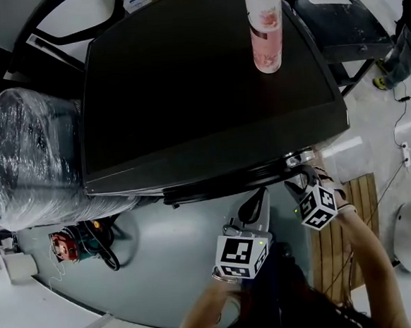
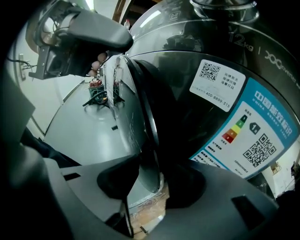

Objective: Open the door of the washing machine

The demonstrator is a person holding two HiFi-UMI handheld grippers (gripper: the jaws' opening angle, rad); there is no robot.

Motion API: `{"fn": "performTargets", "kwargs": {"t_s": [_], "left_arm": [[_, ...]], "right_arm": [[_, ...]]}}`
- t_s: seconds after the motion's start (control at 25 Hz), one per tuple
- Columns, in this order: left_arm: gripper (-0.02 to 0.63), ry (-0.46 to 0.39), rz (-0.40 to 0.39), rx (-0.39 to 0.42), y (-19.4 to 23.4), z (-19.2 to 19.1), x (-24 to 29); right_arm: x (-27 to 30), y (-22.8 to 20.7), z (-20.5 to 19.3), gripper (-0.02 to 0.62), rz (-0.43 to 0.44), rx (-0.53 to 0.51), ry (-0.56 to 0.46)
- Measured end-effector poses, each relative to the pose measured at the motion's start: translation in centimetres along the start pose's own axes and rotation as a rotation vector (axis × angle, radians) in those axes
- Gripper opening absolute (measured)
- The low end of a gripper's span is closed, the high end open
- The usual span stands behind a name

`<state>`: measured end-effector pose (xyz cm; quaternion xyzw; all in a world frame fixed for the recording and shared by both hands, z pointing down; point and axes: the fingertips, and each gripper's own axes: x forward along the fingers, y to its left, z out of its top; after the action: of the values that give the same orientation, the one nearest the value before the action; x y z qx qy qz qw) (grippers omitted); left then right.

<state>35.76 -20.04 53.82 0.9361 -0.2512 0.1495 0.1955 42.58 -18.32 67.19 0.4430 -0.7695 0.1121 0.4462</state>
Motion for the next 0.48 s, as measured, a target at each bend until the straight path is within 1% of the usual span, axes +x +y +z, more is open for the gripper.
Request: {"fn": "performTargets", "kwargs": {"t_s": [0.2,0.36,0.48], "left_arm": [[0.014,-0.004,-0.001,-0.015,0.0,-0.4,0.3],[0.014,0.003,0.007,-0.034,0.4,-0.7,0.4],[0.014,0.007,0.016,-0.046,0.7,-0.9,0.5]], "right_arm": [[0.3,0.2,-0.5,0.133,0.032,-0.088,0.015],[0.7,0.4,-0.9,0.127,0.022,-0.19,0.06],[0.8,0.4,-1.0,0.124,0.016,-0.197,0.085]]}}
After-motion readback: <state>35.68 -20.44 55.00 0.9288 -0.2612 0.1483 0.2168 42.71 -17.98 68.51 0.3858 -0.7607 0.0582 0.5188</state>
